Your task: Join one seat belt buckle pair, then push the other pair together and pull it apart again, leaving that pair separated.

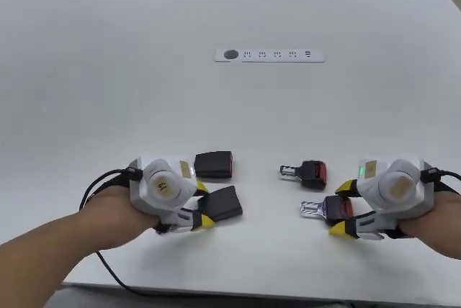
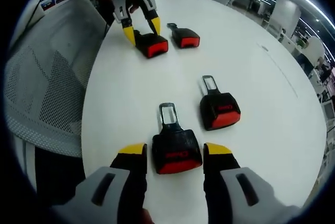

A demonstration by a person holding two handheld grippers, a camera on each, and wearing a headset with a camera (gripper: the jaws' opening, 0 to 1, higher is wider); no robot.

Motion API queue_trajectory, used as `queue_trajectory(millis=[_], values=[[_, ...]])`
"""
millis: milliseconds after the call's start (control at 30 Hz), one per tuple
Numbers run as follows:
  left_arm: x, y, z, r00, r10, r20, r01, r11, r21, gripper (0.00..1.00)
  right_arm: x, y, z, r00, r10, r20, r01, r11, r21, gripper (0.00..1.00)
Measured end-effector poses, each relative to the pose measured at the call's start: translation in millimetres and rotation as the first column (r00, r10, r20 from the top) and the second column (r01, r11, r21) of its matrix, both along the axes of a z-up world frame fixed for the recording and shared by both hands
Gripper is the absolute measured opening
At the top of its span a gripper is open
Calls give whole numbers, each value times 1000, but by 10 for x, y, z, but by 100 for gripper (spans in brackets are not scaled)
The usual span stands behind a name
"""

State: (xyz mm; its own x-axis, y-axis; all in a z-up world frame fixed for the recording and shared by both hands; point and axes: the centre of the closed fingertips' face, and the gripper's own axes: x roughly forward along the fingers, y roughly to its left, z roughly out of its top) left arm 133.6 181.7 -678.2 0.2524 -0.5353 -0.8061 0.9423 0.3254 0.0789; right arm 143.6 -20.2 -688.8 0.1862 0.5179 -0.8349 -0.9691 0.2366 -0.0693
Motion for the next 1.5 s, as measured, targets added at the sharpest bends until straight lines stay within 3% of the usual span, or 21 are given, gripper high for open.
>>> queue_trajectory(millis=[133, 300, 400, 600, 767, 900, 1500], values=[[-10, -21, -8, 999, -42, -6, 42, 999, 24, 34, 12, 7, -27, 999, 30, -33, -30, 1000, -4, 36], [-23, -28, -41, 995, -103, -8, 104, 993, 58, 33, 24, -16, -52, 997, 4, -82, -4, 1000, 6, 36], [-43, -17, -76, 989, -150, -14, 151, 984, 98, 33, 3, 6, -58, 996, 15, -84, -16, 1000, -14, 36], [-34, -49, -83, 980, -194, -43, 197, 975, 103, 33, -20, 7, -57, 996, 29, -84, -32, 999, -40, 35], [-29, -57, -115, 970, -235, -57, 241, 961, 137, 32, -23, 14, -61, 996, 28, -87, -33, 998, -57, 35], [-23, -50, -125, 969, -233, -79, 242, 959, 149, 32, -20, 19, -61, 996, 22, -90, -28, 998, -63, 34], [-41, -49, -130, 966, -242, -93, 251, 962, 107, 33, -22, 21, -44, 996, -1, -85, -3, 999, -46, 34]])
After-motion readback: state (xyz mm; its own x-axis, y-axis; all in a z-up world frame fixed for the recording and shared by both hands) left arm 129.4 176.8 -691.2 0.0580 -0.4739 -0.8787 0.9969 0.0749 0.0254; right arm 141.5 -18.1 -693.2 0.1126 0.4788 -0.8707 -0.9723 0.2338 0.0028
